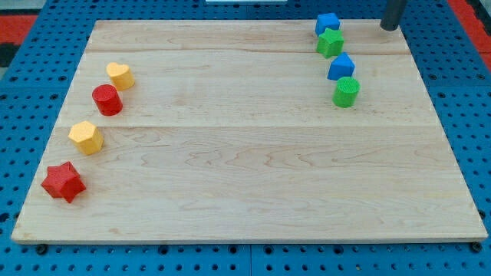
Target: Push blue cube parallel left to the blue triangle
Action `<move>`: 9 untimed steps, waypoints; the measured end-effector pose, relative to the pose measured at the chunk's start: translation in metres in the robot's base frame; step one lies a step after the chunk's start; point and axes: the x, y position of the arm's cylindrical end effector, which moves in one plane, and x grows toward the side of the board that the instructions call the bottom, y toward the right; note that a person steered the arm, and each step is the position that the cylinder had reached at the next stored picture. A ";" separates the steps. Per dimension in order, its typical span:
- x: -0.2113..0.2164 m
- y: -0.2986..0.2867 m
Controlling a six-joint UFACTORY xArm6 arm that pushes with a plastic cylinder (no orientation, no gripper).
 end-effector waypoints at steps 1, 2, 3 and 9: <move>0.002 -0.003; 0.002 -0.006; 0.002 -0.012; 0.002 -0.034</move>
